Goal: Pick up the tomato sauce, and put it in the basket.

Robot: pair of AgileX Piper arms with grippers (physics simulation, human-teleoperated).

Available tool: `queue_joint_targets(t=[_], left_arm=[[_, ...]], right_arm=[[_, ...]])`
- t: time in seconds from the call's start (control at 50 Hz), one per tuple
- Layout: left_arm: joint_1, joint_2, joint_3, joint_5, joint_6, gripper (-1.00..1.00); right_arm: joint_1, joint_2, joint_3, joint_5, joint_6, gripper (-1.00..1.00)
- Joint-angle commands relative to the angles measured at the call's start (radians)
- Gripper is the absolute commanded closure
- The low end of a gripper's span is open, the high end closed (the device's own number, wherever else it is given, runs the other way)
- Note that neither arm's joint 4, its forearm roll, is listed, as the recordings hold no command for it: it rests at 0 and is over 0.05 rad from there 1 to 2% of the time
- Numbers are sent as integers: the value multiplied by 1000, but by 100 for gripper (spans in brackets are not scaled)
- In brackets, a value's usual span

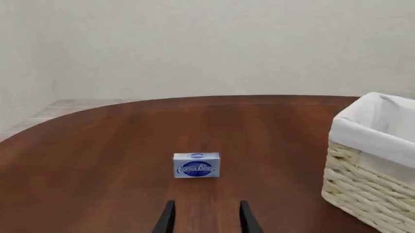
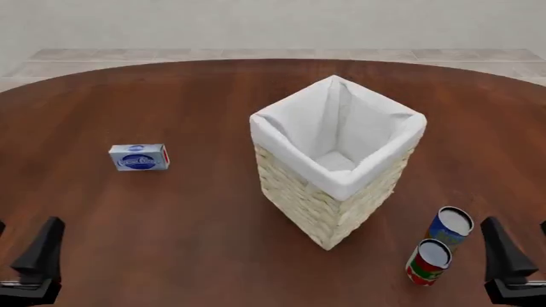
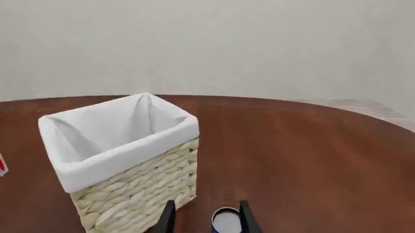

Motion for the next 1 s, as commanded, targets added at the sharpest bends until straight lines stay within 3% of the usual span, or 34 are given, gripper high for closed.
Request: queue_joint_targets(t=[0.02, 0.28, 0.48, 0.68, 1.0], left_arm=[[0, 0, 0, 0, 0, -100], [0, 0, 0, 0, 0, -100], [0, 0, 0, 0, 0, -100], [0, 0, 0, 0, 0, -100], [0, 0, 0, 0, 0, -100]], right_arm=[[5, 6, -5, 1, -2, -100], [17, 22, -5, -6, 1, -100], [38, 90, 0, 11, -33, -100], [54, 147, -152, 179, -45, -100], [133, 379, -274, 336, -59, -100]])
